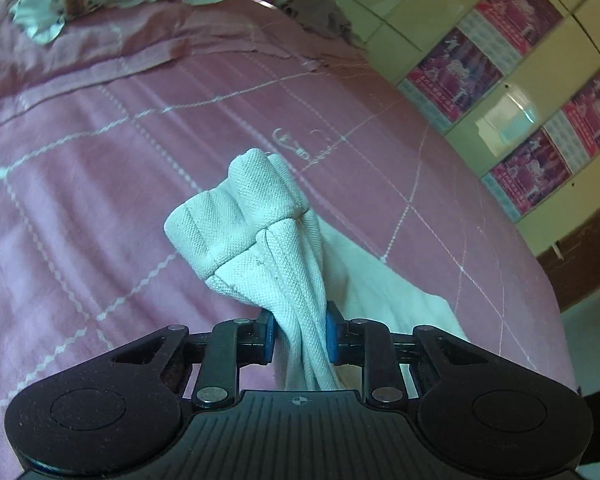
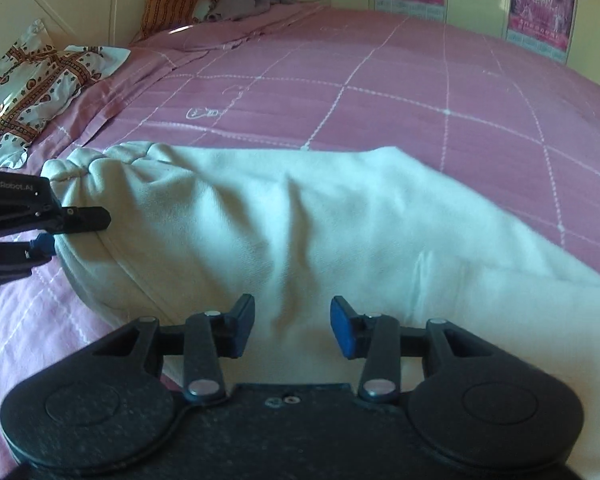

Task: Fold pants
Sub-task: 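Grasp the waistband end of the pants with the left gripper, then lift the waistband and fold it over onto the cuff end with the left gripper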

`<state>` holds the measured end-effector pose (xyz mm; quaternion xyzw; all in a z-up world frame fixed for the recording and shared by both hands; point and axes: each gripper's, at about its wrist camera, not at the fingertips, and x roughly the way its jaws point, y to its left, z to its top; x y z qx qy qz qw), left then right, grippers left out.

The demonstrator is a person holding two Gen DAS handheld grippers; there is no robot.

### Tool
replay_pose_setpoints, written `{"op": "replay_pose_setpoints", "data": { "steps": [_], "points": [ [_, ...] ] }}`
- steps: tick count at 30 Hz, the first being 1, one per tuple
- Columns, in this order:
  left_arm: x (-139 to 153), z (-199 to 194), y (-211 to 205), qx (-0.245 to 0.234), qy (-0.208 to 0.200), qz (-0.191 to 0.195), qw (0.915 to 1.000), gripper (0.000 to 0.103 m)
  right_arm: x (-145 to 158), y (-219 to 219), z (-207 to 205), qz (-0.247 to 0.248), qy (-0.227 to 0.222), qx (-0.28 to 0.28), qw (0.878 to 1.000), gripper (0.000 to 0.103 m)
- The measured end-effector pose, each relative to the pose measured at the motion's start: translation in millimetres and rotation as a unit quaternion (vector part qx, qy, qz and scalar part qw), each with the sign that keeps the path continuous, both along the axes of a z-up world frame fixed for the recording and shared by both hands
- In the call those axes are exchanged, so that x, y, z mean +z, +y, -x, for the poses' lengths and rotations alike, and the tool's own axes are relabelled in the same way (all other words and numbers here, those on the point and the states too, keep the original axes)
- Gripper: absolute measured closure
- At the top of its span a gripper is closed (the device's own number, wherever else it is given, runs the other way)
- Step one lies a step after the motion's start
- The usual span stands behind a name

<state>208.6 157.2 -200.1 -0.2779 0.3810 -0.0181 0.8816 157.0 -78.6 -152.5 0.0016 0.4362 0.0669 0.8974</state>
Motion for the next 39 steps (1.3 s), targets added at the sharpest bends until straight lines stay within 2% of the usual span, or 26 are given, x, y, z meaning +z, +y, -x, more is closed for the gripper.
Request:
{"op": "replay_pose_setpoints", "data": {
  "steps": [2,5,6,7,8,10,13,14,16,18,19,20,21,23,26,28,34,35,36,37,39],
  "points": [
    [17.3,5.3,-16.1,-0.028,-0.024,-0.023,0.9991,0.079,8.1,-17.5,13.5,0.031,-0.012,-0.011,0.999,0.059],
    [37.7,11.9,-51.6,-0.077,-0.053,-0.049,0.9944,0.079,7.6,-59.9,27.2,0.055,-0.006,-0.043,0.998,0.051],
    [43.6,14.2,-66.0,-0.096,-0.061,-0.053,0.9921,0.08,5.8,-73.8,32.2,0.059,0.0,-0.056,0.997,0.051],
    [46.7,15.8,-79.6,-0.116,-0.066,-0.056,0.9895,0.091,3.8,-87.6,37.2,0.057,0.007,-0.067,0.996,0.051],
    [51.0,20.9,-101.4,-0.144,-0.072,-0.064,0.9848,0.092,1.9,-101.9,43.3,0.055,0.012,-0.082,0.995,0.051],
    [49.7,25.9,-135.4,-0.169,-0.072,-0.085,0.9793,0.092,-0.6,-125.2,53.7,0.053,0.017,-0.106,0.993,0.051],
    [40.3,30.5,-140.8,-0.099,-0.038,-0.085,0.9907,0.091,-2.9,-152.5,66.9,0.043,0.019,-0.14,0.989,0.051],
    [39.0,37.7,-132.2,-0.055,-0.028,-0.094,0.9936,0.091,-2.7,-158.4,70.7,0.029,0.016,-0.143,0.989,0.05],
    [32.8,48.4,-105.4,0.004,-0.011,-0.085,0.9963,0.088,-5.1,-162.8,76.3,0.027,0.016,-0.147,0.989,0.048],
    [22.9,55.5,-71.3,0.061,0.027,-0.066,0.9956,0.063,-10.0,-163.8,78.1,0.031,0.017,-0.135,0.99,0.048],
    [18.5,59.2,-56.7,0.085,0.039,-0.053,0.9942,0.028,-11.5,-164.7,79.4,0.031,0.019,-0.133,0.99,0.048],
    [11.2,65.3,-35.2,0.119,0.05,-0.033,0.9911,0.002,-13.5,-163.9,78.3,0.027,0.02,-0.131,0.991,0.048],
    [5.2,70.4,-21.1,0.144,0.053,-0.018,0.9881,0.0,-14.4,-163.0,77.4,0.02,0.02,-0.128,0.991,0.048],
    [-6.4,77.0,2.2,0.162,0.066,0.021,0.9843,0.0,-16.7,-160.6,74.9,0.018,0.021,-0.121,0.992,0.048],
    [-26.5,77.5,25.1,0.183,0.09,0.098,0.9741,0.0,-18.7,-157.0,73.0,0.015,0.023,-0.117,0.993,0.048],
    [-42.8,74.4,26.8,0.163,0.096,0.139,0.972,0.0,-20.5,-156.6,73.3,0.014,0.024,-0.118,0.993,0.048],
    [-58.3,48.6,19.5,0.136,0.078,0.134,0.9785,0.001,-20.8,-158.3,73.6,0.009,0.018,-0.124,0.992,0.048],
    [-57.8,40.8,19.1,0.132,0.073,0.138,0.9789,0.01,-19.9,-157.2,73.7,0.01,0.015,-0.123,0.992,0.048],
    [-59.6,30.0,18.2,0.123,0.072,0.143,0.9795,0.026,-19.2,-155.6,73.1,0.012,0.013,-0.121,0.992,0.049],
    [-61.4,20.5,17.2,0.117,0.081,0.15,0.9783,0.054,-18.5,-153.1,71.2,0.016,0.012,-0.118,0.993,0.049],
    [-66.9,7.9,20.5,0.121,0.083,0.178,0.973,0.064,-17.2,-147.4,66.3,0.024,0.01,-0.11,0.994,0.049]
  ]
}}
